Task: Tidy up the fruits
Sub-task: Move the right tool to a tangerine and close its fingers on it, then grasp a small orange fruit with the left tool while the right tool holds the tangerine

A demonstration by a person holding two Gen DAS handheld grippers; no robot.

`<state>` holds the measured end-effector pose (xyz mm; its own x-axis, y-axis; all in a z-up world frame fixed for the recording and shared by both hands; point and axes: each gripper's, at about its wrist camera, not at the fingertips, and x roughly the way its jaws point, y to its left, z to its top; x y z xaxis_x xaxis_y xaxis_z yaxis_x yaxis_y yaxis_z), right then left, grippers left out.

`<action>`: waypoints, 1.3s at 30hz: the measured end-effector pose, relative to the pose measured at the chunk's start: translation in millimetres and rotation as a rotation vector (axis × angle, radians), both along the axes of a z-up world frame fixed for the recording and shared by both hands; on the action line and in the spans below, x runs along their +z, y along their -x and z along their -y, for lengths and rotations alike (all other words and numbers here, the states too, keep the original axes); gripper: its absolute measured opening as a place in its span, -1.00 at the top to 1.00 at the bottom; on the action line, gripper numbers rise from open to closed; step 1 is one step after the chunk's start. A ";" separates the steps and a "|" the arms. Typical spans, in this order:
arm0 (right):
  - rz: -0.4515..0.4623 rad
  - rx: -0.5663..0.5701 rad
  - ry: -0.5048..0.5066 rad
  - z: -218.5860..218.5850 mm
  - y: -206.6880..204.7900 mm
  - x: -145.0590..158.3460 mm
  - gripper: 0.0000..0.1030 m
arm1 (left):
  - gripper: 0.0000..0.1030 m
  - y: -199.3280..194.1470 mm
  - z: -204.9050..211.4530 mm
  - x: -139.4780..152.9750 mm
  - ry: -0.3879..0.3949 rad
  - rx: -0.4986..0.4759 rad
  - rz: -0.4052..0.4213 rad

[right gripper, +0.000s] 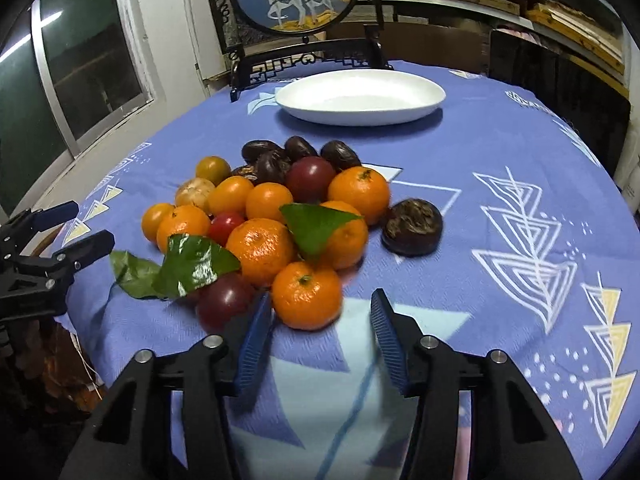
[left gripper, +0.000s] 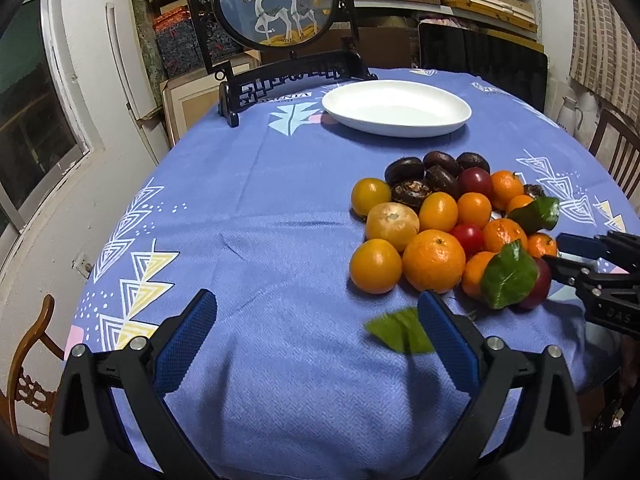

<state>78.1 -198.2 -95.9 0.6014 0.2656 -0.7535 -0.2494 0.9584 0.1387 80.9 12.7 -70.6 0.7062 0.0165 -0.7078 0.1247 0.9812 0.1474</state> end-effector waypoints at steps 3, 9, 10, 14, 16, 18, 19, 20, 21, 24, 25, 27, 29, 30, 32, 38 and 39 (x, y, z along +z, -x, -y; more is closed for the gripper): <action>-0.020 0.002 -0.030 -1.1 -6.2 -2.0 0.24 | -0.91 0.0 2.3 -1.9 -0.013 -0.004 -0.005; 0.009 -0.025 -0.057 11.3 0.4 -1.7 0.26 | -0.91 -8.4 7.5 -5.5 -0.039 -0.029 -0.010; 0.022 -0.039 -0.070 16.0 1.8 -0.8 0.26 | -0.91 -11.6 8.4 -6.3 -0.044 -0.040 -0.011; 0.051 -0.077 -0.091 33.0 4.4 2.1 0.26 | -0.91 -27.9 9.4 -13.4 -0.062 -0.088 -0.034; 0.049 -0.081 -0.090 36.9 3.6 0.2 0.26 | -0.91 -34.4 7.8 -17.5 -0.065 -0.110 -0.053; 0.043 -0.082 -0.090 37.6 2.0 -2.9 0.26 | -0.91 -38.3 6.0 -19.5 -0.061 -0.128 -0.060; 0.039 -0.082 -0.089 37.4 0.8 -5.1 0.26 | -0.91 -39.5 6.1 -20.2 -0.058 -0.139 -0.058; 0.036 -0.082 -0.087 36.9 -0.2 -7.0 0.26 | -0.91 -40.8 7.0 -21.1 -0.057 -0.152 -0.056; 0.037 -0.081 -0.086 36.8 -0.7 -8.6 0.26 | -0.89 -41.2 8.9 -21.9 -0.054 -0.168 -0.053; 0.044 -0.079 -0.086 36.2 -2.3 -10.5 0.26 | -0.73 -41.3 13.4 -22.5 -0.052 -0.194 -0.036; 0.044 -0.079 -0.088 36.2 -2.1 -10.5 0.26 | -0.53 -41.6 13.8 -22.3 -0.038 -0.212 -0.036; 0.044 -0.078 -0.091 36.6 -2.0 -10.7 0.26 | -0.35 -42.8 10.9 -22.3 0.010 -0.237 -0.046; 0.044 -0.078 -0.095 36.7 -0.6 -10.4 0.26 | -0.12 -45.6 4.6 -24.4 0.077 -0.259 -0.065; 0.044 -0.078 -0.097 37.0 -0.3 -10.4 0.26 | -0.11 -46.3 2.6 -25.2 0.100 -0.267 -0.074; 0.043 -0.079 -0.101 37.7 0.7 -10.0 0.26 | -0.09 -45.8 1.5 -28.4 0.105 -0.273 -0.086; 0.044 -0.081 -0.101 38.3 2.3 -10.2 0.26 | -0.08 -30.2 6.9 -30.7 0.075 -0.379 -0.071; 0.044 -0.080 -0.101 39.1 1.9 -10.4 0.26 | -0.07 -29.9 9.3 -31.8 0.059 -0.395 -0.069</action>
